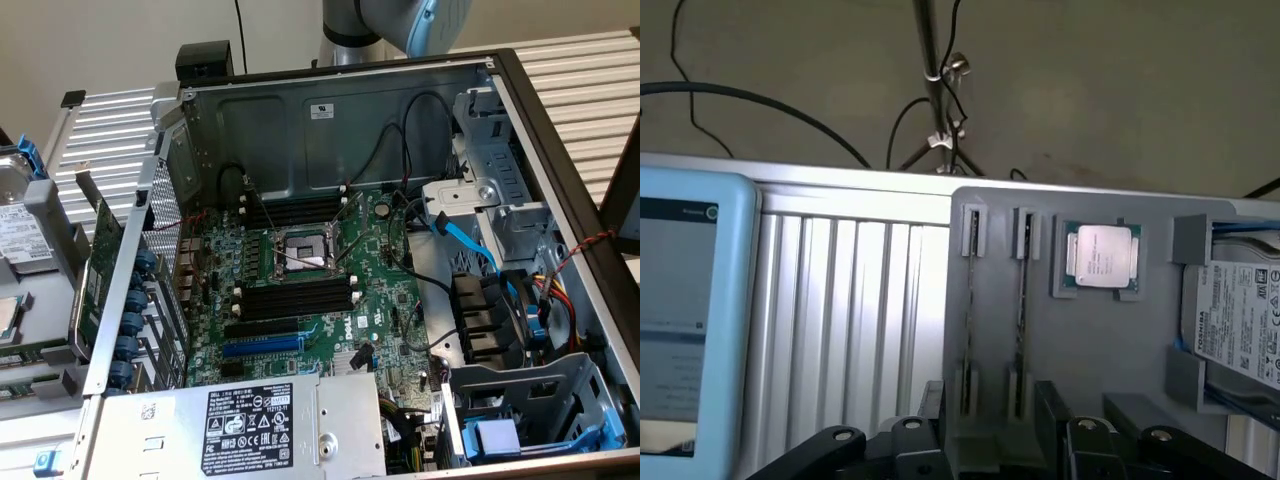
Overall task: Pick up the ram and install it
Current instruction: 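Pick up the ram and move it above insertion slot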
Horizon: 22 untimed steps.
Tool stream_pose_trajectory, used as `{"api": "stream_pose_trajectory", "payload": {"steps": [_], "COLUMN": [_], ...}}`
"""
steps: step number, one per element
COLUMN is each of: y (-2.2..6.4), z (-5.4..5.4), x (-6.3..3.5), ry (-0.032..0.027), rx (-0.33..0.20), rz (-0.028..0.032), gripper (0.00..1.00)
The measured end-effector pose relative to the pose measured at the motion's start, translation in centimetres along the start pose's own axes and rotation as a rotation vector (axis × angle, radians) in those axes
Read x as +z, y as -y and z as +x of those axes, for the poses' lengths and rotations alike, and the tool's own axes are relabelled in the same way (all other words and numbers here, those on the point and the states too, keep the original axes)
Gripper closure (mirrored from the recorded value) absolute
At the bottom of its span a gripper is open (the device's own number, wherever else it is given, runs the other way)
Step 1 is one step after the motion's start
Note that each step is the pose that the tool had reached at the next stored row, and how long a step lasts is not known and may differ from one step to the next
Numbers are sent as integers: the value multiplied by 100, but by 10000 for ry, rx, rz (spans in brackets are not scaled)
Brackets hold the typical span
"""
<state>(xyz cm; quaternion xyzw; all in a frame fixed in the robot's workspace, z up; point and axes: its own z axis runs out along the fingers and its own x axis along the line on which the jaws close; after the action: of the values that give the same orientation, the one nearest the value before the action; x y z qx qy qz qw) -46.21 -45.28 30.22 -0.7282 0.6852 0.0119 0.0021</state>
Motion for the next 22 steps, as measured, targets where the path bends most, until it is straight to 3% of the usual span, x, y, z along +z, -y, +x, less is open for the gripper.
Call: {"api": "stream_pose_trajectory", "payload": {"steps": [22], "y": [19], "z": [9], "x": [399], "ry": [1], "rx": [72], "rz": [6], "gripper": [52]}}
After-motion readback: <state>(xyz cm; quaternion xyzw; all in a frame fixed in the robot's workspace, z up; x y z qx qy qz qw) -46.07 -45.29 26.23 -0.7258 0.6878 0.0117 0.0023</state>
